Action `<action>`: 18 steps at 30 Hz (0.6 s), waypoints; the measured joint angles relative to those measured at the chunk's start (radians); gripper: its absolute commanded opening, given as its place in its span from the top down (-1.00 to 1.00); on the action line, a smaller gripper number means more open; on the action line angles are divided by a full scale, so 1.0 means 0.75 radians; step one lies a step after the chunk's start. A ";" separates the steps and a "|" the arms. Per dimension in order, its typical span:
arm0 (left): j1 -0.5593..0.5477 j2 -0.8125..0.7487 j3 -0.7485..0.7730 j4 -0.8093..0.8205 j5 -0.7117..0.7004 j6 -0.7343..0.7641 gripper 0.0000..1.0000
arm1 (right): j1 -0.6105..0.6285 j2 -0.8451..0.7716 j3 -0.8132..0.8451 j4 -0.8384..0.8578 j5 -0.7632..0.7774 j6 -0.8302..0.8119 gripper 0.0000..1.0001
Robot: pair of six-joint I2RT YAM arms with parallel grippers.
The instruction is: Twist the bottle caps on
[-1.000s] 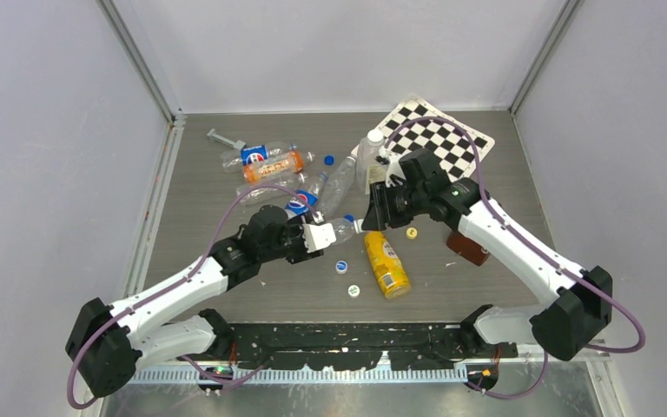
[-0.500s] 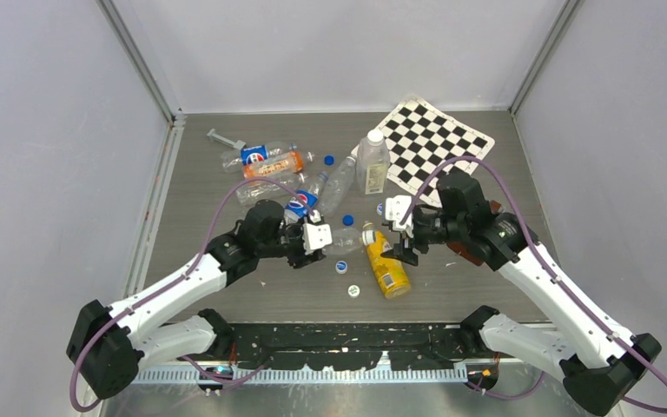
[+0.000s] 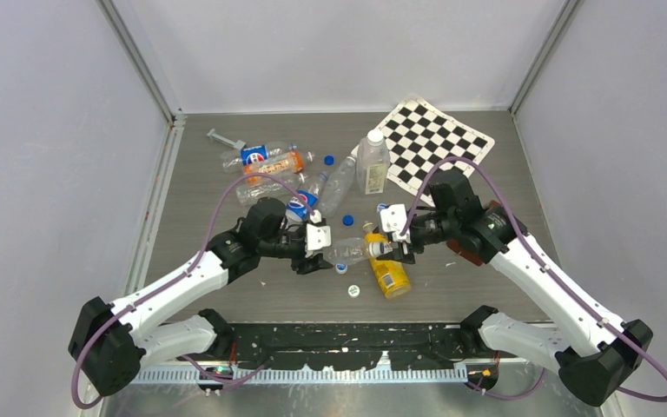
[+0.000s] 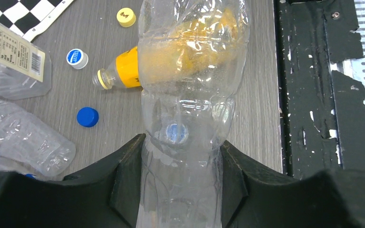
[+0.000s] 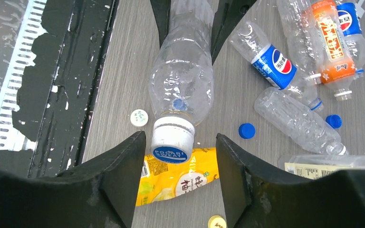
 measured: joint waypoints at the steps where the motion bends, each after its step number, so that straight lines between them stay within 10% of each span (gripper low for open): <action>1: 0.000 0.002 0.001 0.001 0.007 -0.004 1.00 | 0.000 0.005 0.002 -0.002 -0.006 -0.003 -0.15; 12: 0.001 0.001 0.002 0.001 0.022 -0.008 1.00 | 0.008 0.046 0.035 -0.077 -0.031 -0.023 0.14; 18: 0.006 -0.003 0.002 0.004 0.022 -0.008 1.00 | 0.008 0.060 0.060 -0.104 -0.014 -0.002 0.82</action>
